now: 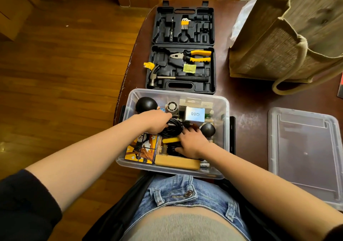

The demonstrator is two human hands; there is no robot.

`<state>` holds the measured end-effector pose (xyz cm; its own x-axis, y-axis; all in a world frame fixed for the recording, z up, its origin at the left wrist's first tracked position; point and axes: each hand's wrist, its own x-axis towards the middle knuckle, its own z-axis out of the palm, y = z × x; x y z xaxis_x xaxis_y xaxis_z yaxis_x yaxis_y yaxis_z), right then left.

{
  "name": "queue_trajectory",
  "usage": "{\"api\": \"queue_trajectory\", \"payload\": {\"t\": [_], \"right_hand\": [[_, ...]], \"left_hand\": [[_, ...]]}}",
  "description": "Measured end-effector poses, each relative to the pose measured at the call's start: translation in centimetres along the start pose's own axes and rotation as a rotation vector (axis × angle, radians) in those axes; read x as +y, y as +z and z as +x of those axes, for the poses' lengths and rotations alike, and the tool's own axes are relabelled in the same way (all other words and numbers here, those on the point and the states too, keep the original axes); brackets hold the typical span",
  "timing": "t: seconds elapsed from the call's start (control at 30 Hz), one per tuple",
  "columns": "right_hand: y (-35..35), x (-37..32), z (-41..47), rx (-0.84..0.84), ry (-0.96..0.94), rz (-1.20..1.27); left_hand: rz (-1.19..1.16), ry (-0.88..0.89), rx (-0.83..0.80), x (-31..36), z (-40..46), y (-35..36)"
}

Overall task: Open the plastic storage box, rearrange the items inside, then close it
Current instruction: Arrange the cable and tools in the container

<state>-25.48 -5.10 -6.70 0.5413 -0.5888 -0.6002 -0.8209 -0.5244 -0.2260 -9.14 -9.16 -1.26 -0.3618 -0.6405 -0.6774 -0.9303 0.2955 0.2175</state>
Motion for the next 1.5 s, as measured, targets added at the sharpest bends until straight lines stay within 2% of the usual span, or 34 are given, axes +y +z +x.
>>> {"api": "queue_trajectory", "payload": {"t": [0.33,0.5,0.7,0.83,0.97,1.1,1.3,1.5], "right_hand": [[0.0,1.9,-2.1,-0.043,-0.051,0.068],[-0.3,2.1,-2.5,-0.079,-0.052,0.122],[-0.2,2.2,-2.8,-0.060,-0.056,0.135],[-0.1,2.4,-2.9,-0.051,-0.055,0.160],[0.0,2.3,-2.9,-0.043,-0.040,0.155],[0.2,2.1,-2.7,0.002,-0.007,0.178],[0.6,2.1,-2.5,0.099,0.042,0.291],[-0.1,2.2,-2.7,0.114,0.063,0.330]], "left_hand": [[0.223,-0.106,0.050,1.9,1.0,2.1],[0.093,-0.190,0.092,2.2,1.5,2.2],[-0.127,-0.253,0.038,1.8,1.2,2.3],[0.007,-0.234,0.008,1.8,0.6,1.6],[0.153,-0.216,0.102,2.1,0.9,1.1],[0.121,-0.246,0.200,1.6,1.0,1.2],[0.009,-0.245,0.189,0.9,0.7,2.2],[-0.025,-0.225,0.199,0.8,0.5,1.8]]}}
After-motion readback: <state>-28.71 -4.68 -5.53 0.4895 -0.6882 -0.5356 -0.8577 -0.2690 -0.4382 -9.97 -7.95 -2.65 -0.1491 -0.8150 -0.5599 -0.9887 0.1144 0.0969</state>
